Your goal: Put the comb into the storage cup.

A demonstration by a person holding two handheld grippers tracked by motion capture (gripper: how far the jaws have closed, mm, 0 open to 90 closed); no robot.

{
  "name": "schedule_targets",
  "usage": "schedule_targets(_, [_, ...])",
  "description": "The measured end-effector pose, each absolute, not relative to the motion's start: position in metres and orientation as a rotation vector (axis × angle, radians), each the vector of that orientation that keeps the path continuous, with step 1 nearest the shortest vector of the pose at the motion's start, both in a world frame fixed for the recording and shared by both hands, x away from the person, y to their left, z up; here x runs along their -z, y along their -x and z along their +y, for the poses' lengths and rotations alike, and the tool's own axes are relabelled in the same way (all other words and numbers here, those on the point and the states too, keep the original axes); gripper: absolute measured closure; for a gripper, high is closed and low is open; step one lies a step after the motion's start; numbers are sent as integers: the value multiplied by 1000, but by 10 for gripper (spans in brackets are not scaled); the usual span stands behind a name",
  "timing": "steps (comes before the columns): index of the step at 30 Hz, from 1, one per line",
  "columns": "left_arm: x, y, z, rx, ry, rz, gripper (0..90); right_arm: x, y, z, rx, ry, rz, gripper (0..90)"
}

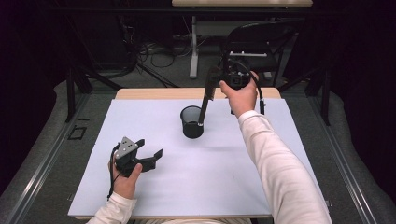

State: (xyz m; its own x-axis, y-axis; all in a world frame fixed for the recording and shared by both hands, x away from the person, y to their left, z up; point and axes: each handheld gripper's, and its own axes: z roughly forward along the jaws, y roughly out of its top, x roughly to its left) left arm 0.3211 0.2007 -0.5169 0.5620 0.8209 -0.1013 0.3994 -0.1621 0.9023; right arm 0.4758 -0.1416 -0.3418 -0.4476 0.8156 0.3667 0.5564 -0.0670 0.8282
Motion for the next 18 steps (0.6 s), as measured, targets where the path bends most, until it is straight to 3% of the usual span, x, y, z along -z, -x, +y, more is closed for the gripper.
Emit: schedule_targets(18, [517,-322,202,-517,-1771,1019,162,342,-488,-135,-1503,-1523,1911,873])
